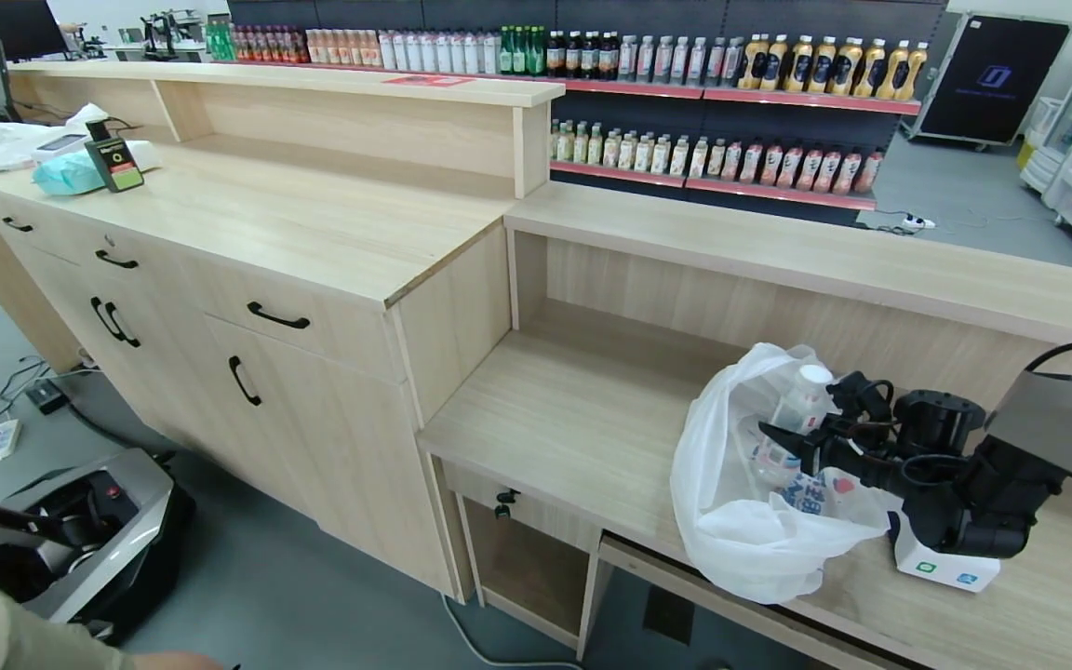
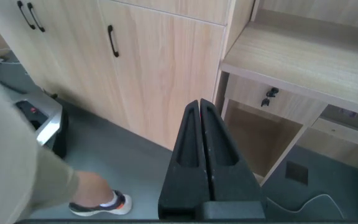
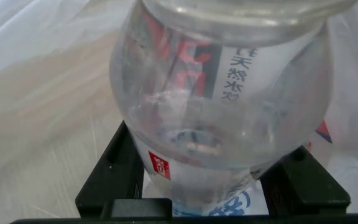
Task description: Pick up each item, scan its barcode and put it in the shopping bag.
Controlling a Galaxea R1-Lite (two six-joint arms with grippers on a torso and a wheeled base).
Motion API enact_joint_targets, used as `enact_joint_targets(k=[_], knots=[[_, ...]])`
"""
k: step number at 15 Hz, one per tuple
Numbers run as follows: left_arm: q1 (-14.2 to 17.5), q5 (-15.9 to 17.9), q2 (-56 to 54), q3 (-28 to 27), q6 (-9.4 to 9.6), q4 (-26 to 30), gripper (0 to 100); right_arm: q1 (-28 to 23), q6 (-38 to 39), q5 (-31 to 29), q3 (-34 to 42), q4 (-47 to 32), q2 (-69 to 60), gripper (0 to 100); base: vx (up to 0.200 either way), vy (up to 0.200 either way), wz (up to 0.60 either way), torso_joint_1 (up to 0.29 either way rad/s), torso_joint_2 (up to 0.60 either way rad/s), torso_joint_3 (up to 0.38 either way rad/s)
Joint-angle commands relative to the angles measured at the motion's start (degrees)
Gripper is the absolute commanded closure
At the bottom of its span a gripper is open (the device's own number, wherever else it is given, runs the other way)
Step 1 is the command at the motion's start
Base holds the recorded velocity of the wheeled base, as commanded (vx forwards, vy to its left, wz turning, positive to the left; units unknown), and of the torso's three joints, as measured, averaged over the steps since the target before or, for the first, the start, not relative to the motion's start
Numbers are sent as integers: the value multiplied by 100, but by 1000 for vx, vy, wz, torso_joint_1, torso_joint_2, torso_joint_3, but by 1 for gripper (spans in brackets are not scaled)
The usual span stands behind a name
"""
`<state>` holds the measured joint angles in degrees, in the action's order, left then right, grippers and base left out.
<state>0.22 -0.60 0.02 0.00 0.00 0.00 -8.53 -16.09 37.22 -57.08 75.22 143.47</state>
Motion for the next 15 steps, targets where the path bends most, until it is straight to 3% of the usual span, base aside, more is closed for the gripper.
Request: enact_joint_targets(k=[1,5,6,10,12,15], knots=[[4,-2,-2,0,0,0,100,1,1,5,-5,11,67,100,0,0,0,0,0,0],[4,-2,-2,0,0,0,100,-87,-96,5,127,-16,111,100,0,0,0,0,0,0],[4,-2,-2,0,0,0,100,-96,-105,5,144,-7,93,0,0,0,0,0,0,0],[4,-2,-2,0,0,0,100,-78,-87,14,355,2,-416,0,0,0,0,0,0,0],[4,-2,-2,0,0,0,100,-113,-52,330,645,-86,-979,0,0,0,0,0,0,0],[4,-2,-2,0,0,0,100,-201,-61,435,1586,-1018,-2956,0,0,0,0,0,0,0]])
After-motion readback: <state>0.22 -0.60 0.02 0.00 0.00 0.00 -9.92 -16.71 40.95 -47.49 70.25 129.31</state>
